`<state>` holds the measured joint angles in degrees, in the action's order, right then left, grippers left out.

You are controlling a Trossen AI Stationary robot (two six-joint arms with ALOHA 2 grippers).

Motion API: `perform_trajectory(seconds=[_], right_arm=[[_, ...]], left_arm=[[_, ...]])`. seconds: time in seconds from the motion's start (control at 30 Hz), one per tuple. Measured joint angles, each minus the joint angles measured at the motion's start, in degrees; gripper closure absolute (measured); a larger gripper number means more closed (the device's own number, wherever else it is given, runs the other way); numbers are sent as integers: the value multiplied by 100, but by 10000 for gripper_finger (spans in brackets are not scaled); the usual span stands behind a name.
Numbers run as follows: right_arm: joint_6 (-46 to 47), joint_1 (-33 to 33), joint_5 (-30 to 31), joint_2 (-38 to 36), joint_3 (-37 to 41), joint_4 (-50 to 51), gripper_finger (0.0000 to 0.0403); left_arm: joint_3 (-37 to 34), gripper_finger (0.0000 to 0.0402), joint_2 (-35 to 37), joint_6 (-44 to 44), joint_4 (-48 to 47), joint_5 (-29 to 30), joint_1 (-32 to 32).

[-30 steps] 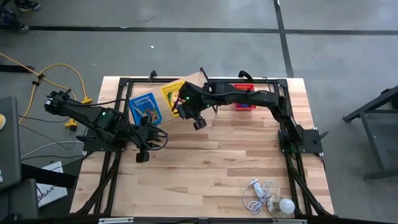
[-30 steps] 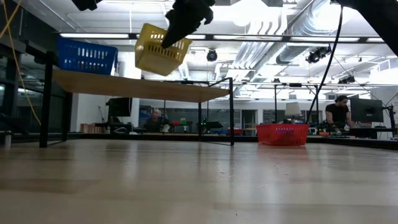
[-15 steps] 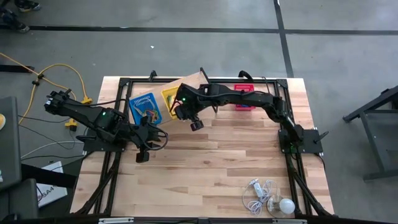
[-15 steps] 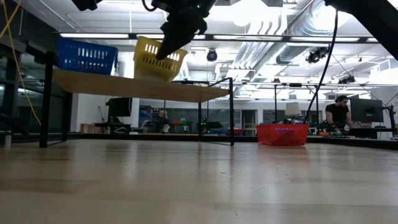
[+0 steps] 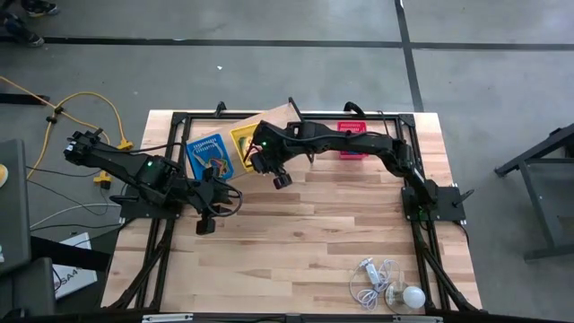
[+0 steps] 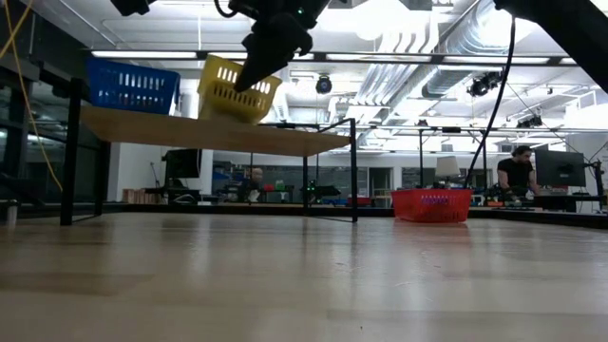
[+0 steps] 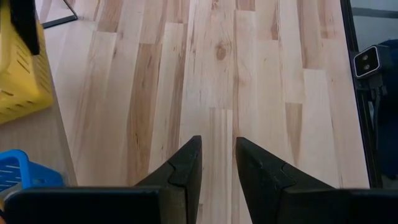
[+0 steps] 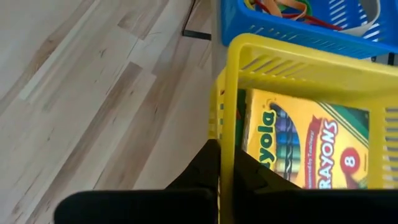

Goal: Pick & Place Office Desk Supplies
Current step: Put the yellow bin with crayon boxes on the shelf

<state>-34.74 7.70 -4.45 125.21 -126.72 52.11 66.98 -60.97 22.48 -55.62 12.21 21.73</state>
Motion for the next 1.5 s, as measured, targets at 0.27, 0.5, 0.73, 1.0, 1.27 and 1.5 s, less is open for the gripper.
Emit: perform_trajectory(seconds=[0.27,0.5,0.73,1.0,1.27,1.5], right_arm=[[-143,33,-17,0,0,-53,399],[-262,77,-22,0,1,-135,386],[-280,144,2,0,2,-252,361],[-275,136,-22,0,2,-251,355],[-262,136,-22,-2,2,-246,355],[-238,118,-44,-4,2,-242,355]], left_arm=[[0,308,0,0,9,0,-2],[0,308,1,0,6,2,-2],[0,308,2,0,2,0,-2],[0,308,0,0,1,2,-2],[0,308,0,0,0,2,-1],[0,308,0,-1,0,1,-1]])
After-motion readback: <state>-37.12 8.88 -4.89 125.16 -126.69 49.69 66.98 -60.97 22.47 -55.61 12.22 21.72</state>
